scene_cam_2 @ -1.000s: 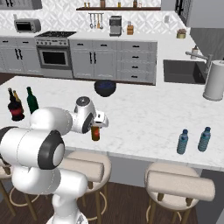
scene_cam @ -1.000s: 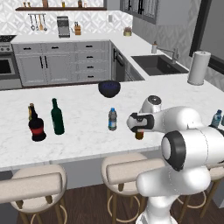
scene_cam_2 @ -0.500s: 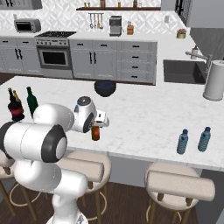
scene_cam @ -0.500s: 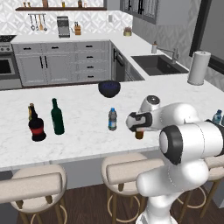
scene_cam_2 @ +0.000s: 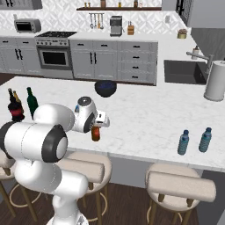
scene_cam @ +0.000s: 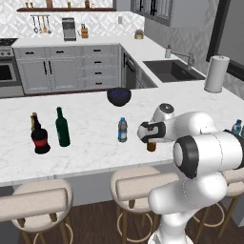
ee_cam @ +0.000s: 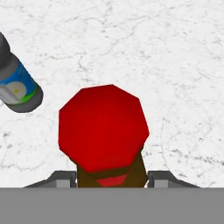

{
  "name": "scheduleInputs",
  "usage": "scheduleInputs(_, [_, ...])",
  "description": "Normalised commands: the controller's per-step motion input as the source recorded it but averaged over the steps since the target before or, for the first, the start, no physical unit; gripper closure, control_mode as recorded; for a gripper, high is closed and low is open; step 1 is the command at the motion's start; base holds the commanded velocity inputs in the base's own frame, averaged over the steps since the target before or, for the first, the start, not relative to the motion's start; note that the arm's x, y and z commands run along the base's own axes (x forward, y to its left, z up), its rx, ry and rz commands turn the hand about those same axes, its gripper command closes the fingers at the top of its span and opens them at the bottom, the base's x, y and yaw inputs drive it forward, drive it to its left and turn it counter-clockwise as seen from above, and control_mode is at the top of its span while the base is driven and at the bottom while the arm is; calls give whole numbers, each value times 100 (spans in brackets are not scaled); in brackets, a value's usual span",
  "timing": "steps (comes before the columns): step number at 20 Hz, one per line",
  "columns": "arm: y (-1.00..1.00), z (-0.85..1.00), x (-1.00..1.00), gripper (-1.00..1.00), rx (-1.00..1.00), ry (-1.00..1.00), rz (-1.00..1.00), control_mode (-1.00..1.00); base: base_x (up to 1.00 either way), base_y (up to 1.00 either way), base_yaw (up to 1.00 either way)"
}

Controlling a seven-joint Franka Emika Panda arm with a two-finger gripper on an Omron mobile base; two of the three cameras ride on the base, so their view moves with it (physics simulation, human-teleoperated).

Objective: Move the plastic bottles in the middle to the plastics group, and the glass bottles in the middle to the glass group.

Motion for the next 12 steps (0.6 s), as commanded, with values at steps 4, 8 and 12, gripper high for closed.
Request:
scheduleInputs(4, [0, 1, -11, 100, 0, -2, 0, -100, 0, 0, 0])
scheduleInputs(8, [25, 32, -30, 100, 0, -4, 7, -100, 0, 0, 0])
scheduleInputs(12, [72, 49, -11, 100, 1, 0, 12, -100, 0, 0, 0])
